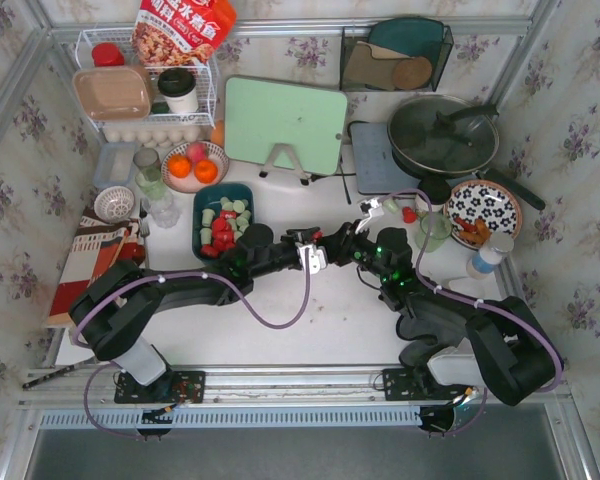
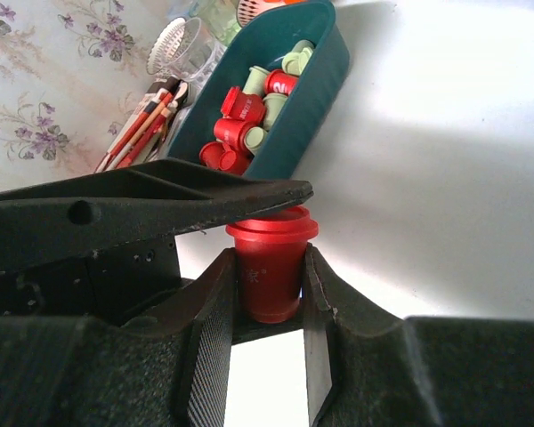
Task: Mix the coffee capsules in the storage basket
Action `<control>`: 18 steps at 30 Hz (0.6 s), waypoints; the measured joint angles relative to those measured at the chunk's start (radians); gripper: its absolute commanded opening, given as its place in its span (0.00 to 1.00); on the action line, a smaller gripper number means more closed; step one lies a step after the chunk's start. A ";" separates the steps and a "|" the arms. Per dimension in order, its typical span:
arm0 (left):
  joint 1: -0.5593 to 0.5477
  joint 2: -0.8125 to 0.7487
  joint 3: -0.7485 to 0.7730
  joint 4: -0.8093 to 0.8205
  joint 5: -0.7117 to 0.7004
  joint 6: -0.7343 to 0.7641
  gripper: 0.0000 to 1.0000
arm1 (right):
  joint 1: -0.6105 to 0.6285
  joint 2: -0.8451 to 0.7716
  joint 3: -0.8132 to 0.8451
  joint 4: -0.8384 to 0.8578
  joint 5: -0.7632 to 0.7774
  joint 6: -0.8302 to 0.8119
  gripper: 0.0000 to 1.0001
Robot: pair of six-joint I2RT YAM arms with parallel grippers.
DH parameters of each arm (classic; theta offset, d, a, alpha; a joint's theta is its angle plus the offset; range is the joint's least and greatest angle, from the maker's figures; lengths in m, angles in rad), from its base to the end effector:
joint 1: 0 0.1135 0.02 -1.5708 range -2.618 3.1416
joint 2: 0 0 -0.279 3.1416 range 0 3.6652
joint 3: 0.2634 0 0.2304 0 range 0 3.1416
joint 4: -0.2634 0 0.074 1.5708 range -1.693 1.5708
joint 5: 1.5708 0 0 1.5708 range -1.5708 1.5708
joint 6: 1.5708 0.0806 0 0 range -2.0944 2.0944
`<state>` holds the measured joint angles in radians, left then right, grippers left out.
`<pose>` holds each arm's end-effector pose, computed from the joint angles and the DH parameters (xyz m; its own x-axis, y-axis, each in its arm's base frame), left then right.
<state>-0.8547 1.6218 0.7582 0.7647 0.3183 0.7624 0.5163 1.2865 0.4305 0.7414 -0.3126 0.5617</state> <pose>0.2266 -0.2988 0.2471 0.5892 0.3222 -0.7410 0.7108 0.2295 0.6649 0.2335 0.1610 0.2354 -0.4759 0.3127 -0.8221 -0.5695 0.6028 0.5589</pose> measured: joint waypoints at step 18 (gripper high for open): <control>0.099 -0.172 -0.048 -0.157 -0.372 -0.199 0.00 | 0.001 -0.086 -0.010 -0.043 0.060 -0.046 0.59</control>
<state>-0.7555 1.4502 0.7097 0.6079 -0.0540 0.5632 0.5175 1.2007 0.4210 0.6979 -0.2523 0.5156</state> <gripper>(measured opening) 0.508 0.594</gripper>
